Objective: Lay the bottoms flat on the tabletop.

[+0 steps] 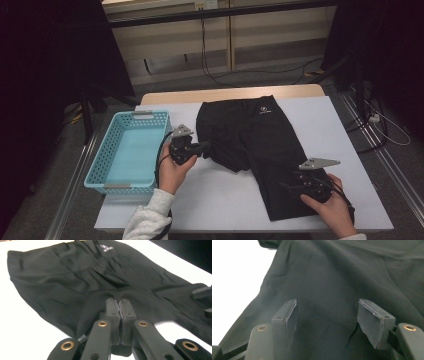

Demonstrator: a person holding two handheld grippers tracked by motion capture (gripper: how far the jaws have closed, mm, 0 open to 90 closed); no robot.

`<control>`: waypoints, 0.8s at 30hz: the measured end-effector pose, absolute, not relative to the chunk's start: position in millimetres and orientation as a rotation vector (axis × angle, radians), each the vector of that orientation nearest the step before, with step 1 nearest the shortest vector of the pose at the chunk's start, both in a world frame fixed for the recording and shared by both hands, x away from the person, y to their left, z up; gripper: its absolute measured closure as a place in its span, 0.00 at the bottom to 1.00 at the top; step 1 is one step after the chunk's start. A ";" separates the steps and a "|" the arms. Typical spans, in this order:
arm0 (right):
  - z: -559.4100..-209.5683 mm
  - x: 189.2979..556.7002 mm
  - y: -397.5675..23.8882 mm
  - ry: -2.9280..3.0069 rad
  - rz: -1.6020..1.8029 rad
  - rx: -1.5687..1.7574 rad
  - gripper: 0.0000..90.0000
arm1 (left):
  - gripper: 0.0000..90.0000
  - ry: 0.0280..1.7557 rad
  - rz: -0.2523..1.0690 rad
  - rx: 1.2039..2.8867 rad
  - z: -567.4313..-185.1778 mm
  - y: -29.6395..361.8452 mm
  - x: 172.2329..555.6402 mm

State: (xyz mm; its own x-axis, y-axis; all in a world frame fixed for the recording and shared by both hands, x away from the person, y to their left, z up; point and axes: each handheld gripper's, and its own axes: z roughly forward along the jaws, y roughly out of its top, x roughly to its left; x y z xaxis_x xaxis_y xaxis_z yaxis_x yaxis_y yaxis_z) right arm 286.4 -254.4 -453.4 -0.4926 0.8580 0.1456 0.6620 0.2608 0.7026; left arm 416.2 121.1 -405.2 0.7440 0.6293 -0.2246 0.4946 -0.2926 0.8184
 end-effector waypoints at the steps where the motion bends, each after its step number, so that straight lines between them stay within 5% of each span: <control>1: -453.7 286.8 -254.8 2.266 1.064 1.409 0.37 | 0.98 0.863 0.179 1.958 -407.4 120.9 417.6; 9: -452.9 286.3 -254.1 2.261 1.066 1.406 0.36 | 0.93 0.848 0.189 2.003 -425.6 110.0 416.0; 16: -447.1 283.8 -242.6 2.276 1.117 1.370 0.38 | 0.47 0.761 0.221 1.986 -414.7 103.4 397.8; 24: -445.3 277.7 -193.2 2.430 1.110 1.203 0.56 | 0.42 0.713 0.171 2.041 -421.5 91.8 386.9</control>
State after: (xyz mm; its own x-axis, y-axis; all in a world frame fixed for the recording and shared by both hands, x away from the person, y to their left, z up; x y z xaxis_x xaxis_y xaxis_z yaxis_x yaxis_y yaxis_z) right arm 277.7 -193.2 -445.3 -0.6445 0.7530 0.1331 0.5938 0.3832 0.7075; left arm 386.9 91.8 -421.5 0.8216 0.5484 -0.1559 0.4181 -0.3938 0.8186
